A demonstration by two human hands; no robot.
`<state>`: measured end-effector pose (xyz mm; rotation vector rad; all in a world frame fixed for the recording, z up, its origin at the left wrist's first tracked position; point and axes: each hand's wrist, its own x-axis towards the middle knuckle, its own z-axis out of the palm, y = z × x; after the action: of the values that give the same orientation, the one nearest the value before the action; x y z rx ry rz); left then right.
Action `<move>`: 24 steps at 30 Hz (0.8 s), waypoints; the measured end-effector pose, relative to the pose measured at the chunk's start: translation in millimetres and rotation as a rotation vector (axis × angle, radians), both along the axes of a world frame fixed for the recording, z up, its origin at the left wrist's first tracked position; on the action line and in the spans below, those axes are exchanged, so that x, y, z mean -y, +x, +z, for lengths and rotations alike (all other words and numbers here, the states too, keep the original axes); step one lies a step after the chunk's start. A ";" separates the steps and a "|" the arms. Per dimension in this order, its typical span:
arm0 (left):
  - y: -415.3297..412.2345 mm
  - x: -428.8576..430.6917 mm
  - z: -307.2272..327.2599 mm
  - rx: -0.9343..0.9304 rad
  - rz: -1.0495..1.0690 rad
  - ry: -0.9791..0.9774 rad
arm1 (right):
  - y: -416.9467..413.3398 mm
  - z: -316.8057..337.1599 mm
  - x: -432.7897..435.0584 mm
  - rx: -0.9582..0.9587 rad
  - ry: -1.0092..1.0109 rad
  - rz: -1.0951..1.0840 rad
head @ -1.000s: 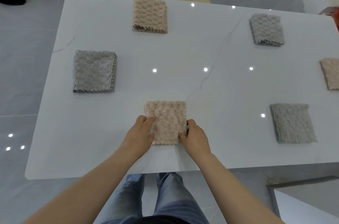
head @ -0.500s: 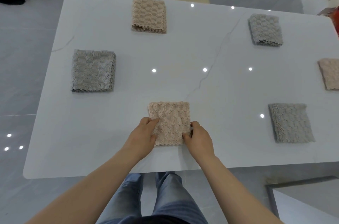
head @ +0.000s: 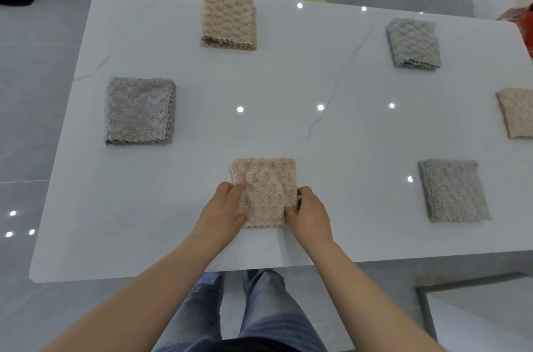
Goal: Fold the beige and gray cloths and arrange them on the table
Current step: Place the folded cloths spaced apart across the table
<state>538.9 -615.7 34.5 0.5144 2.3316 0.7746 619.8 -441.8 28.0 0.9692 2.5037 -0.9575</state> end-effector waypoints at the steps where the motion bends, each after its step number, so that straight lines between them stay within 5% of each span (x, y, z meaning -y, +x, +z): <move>1: -0.4 0.0 -0.4 -0.003 -0.001 0.000 | 0.0 -0.3 0.0 0.002 -0.003 0.000; 24: -0.3 1.3 -3.5 -0.008 -0.028 -0.066 | 6.7 5.3 -7.4 0.013 -0.049 0.018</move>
<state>538.6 -616.9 31.0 0.5213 2.3437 0.6806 626.5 -434.4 33.3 0.9332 2.4621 -0.9984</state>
